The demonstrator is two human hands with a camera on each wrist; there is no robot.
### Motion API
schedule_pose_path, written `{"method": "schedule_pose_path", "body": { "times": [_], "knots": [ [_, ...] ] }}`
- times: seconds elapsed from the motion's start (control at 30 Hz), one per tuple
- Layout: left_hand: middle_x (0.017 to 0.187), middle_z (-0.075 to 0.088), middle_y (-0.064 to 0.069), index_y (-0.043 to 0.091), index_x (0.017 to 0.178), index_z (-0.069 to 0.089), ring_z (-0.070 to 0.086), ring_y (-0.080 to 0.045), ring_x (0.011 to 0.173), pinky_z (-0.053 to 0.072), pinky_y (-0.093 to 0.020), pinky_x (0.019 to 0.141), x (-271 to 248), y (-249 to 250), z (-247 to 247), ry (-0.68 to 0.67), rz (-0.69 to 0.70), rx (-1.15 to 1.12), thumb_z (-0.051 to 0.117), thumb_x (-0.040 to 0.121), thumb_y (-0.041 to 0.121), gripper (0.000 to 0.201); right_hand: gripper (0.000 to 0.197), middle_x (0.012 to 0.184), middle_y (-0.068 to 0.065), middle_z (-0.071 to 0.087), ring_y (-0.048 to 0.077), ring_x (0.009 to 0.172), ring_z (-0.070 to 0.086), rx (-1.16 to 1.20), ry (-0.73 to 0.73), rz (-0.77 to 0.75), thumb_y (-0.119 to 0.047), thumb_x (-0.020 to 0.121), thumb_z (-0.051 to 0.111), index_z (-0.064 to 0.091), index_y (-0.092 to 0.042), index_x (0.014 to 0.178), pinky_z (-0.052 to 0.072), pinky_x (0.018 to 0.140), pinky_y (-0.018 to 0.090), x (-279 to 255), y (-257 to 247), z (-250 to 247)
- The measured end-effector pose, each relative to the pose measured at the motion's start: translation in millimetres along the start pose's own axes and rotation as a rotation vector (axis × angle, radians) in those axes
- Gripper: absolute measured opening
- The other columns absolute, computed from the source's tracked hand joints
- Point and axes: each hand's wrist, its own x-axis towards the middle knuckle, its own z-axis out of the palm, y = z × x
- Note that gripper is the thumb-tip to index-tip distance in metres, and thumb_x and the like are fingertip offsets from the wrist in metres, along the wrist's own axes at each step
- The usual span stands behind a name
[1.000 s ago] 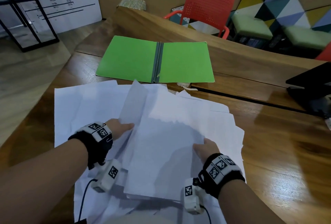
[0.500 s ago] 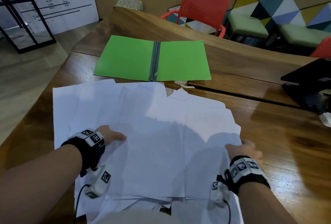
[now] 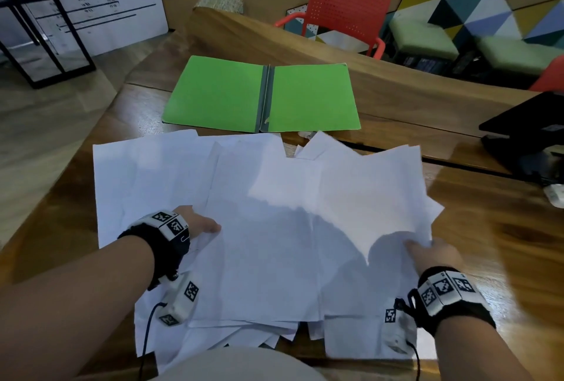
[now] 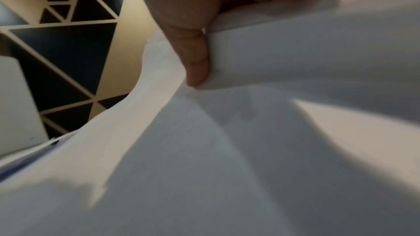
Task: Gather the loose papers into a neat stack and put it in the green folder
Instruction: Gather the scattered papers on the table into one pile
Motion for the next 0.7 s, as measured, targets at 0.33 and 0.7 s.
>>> {"method": "schedule_pose_path", "body": {
  "times": [0.33, 0.7],
  "knots": [
    [0.13, 0.057, -0.017, 0.004, 0.129, 0.051, 0.056, -0.035, 0.115, 0.046, -0.043, 0.1, -4, 3, 2, 0.012, 0.006, 0.077, 0.081, 0.053, 0.04, 0.089, 0.035, 0.092, 0.021, 0.057, 0.033, 0.084, 0.053, 0.009, -0.018, 0.019, -0.011, 0.088, 0.056, 0.056, 0.013, 0.113, 0.04, 0.071, 0.034, -1, -7, -12],
    [0.13, 0.057, -0.018, 0.001, 0.128, 0.049, 0.055, -0.036, 0.115, 0.045, -0.041, 0.099, -17, 8, 3, 0.023, 0.013, 0.104, 0.077, 0.067, 0.035, 0.075, 0.041, 0.126, 0.028, 0.057, 0.04, 0.116, 0.055, 0.41, 0.279, -0.135, -0.014, 0.088, 0.057, 0.052, 0.008, 0.124, 0.043, 0.081, 0.038, -20, -53, -77]
  ]
}}
